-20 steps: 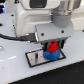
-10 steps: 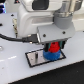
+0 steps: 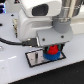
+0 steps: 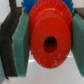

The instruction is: Insert the blue gear onto the right peg, followed by the red gear

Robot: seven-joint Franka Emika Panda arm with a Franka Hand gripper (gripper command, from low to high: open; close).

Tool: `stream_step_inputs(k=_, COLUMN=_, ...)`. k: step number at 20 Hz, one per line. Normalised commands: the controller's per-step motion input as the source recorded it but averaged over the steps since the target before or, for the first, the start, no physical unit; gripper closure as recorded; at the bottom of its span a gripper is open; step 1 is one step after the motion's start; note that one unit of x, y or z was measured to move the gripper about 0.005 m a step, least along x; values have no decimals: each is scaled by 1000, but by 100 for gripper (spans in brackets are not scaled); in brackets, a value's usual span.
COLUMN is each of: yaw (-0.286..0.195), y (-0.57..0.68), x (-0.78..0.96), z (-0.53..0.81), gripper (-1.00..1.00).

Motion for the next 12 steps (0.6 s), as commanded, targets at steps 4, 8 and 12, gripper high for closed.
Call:
stream_step_inputs(k=4, yaw=0, y=38, x=169, z=73, gripper=100)
stream_step_inputs(k=8, yaw=0, y=14, x=201, z=14, gripper=100)
stream_step_inputs(k=12, yaw=0, y=8, x=145, z=-34, gripper=-100)
